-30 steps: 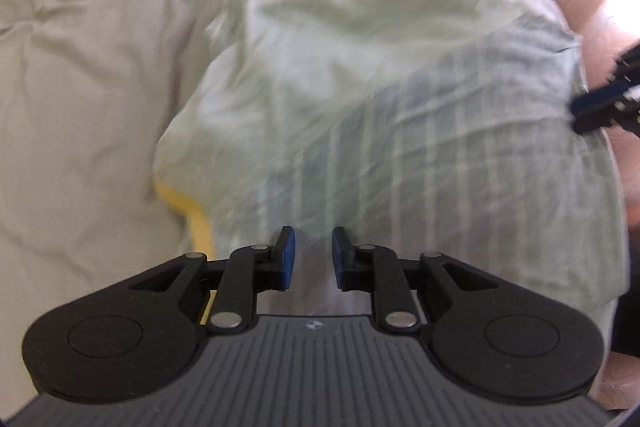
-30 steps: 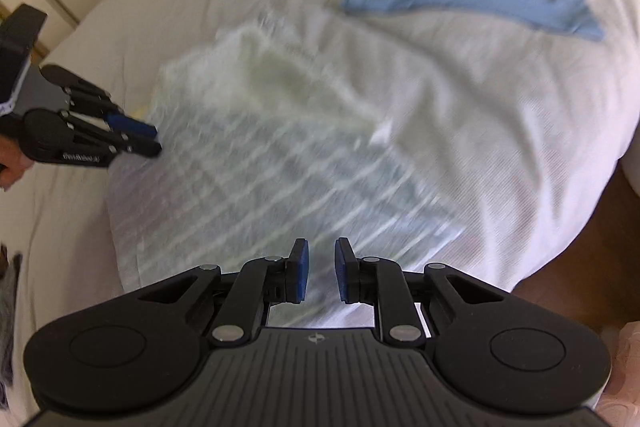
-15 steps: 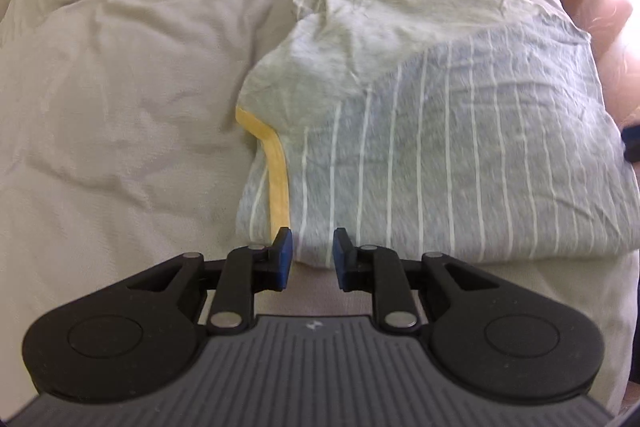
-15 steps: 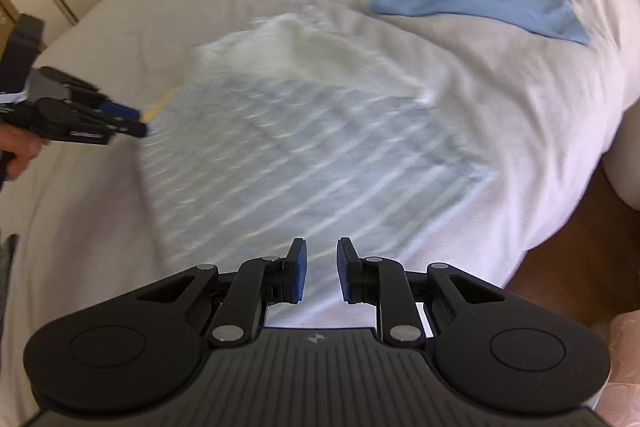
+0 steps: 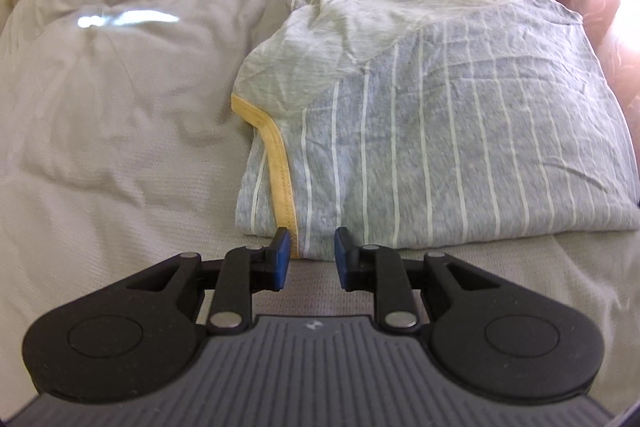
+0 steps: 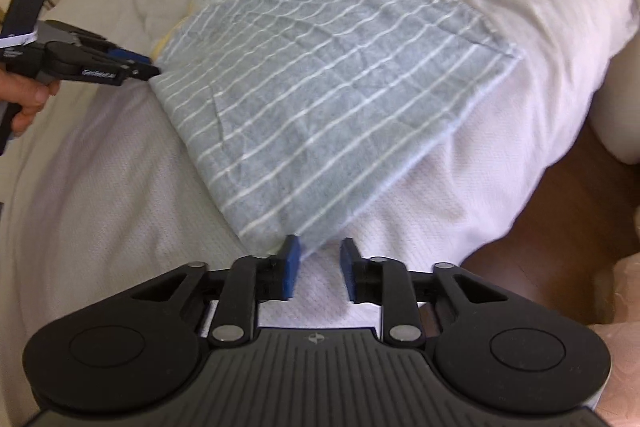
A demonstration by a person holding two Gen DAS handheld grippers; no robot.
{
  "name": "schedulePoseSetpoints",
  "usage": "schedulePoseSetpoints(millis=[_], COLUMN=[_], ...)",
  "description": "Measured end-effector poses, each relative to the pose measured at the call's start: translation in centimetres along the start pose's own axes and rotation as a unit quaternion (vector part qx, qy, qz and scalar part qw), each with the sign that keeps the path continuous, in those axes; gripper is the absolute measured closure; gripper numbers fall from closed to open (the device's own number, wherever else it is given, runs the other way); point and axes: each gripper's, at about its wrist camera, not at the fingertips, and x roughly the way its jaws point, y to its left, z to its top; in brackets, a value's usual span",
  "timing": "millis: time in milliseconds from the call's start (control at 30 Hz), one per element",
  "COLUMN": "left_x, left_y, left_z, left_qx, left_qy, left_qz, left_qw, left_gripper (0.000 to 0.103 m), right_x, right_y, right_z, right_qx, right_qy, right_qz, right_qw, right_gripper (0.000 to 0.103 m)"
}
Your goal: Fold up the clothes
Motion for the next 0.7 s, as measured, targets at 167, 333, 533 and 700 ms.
schedulePoseSetpoints(millis=[167,333,533,700], left_x=[-2.5,-5.4,-7.3,-6.8], left_y=[-0.8,-1.1,-1.6,-3.2], left_z=[-0.1,-0.1,-0.8,-2.3], left_qx=[0.035,0.045,0.092,0.168], left_qy=[-0.012,-0.024,-0.030,-0.028], left_qz=[0.003,0.003,0.006,0.011], left_qw=[0.9993,0.9987,0.9953,0.9854], left_gripper=[0.083,0.079,0.074,0.061], right_x=[-0.9,-3.3,-5.5,-5.4], right_y=[0.8,2.1,4.1,5.3], right_z=[0.2,0.4,0.5,0.3], right_qx=[0.007,0.011,-0.001,-0.003], right_qy=[0.006,0.010,0.008,0.009], right_qz=[-0.039,-0.044,-0.042,-0.037], right_qw=[0.999,0.999,0.999,0.999], right_gripper=[0.066,0.063,0.060,0.059])
